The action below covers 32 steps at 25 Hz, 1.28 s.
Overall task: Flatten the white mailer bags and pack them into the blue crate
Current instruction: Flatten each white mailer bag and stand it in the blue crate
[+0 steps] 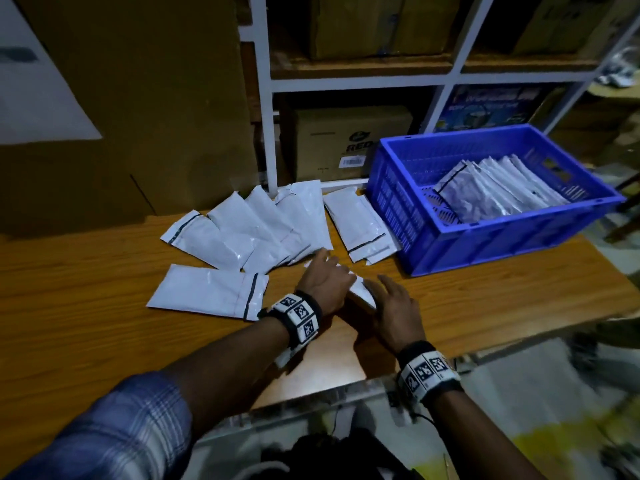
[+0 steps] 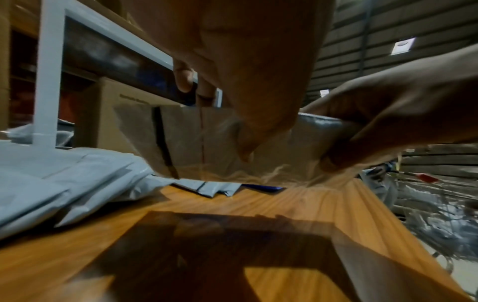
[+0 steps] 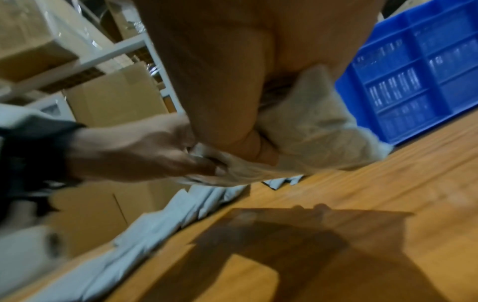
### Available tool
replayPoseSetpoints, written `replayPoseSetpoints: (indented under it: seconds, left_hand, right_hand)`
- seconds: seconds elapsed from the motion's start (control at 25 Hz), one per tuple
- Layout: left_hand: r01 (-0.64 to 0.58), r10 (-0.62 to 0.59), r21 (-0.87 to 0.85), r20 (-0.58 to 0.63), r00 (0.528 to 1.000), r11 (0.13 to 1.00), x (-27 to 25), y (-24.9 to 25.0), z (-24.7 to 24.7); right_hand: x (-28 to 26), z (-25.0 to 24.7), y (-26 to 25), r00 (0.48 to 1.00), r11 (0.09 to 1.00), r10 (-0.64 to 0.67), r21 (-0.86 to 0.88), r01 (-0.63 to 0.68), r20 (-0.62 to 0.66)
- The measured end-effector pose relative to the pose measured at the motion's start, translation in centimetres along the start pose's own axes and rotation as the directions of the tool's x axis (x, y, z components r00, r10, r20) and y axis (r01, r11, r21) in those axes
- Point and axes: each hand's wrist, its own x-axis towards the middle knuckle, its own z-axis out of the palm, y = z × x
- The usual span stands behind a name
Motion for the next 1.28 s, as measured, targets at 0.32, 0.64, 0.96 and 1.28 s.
replayPoseSetpoints:
  seconds: [0.32,0.64,0.96,1.28]
  left_hand:
    - [0.294,-0.277,-0.271,0.100,0.956,0.917,-6.6,5.8,5.7]
    - [0.505,-0.492,-0.423,0.150,0.858,0.752,-8.8,9.8,8.7]
    - [0.551,-0.540,-0.396,0.152,0.828,0.735,-7.6,9.2,11.4]
    - [0.536,-0.529,-0.449,0.155,0.835,0.715,-7.2,8.8,12.1]
  right_hand:
    - [-1.4,5.4,1.5,0.936,0.983,-0.181,0.025,0.182,0.301]
    - [-2.8,9.5,2.4,0.967,0.971,-0.239,-0.011,0.241,0.090]
    - [-2.3,9.6,3.0,0.960,0.962,-0.270,-0.015,0.272,0.067]
    - [-1.3,8.7,1.9,0.972,0.979,-0.203,0.020,0.202,0.120]
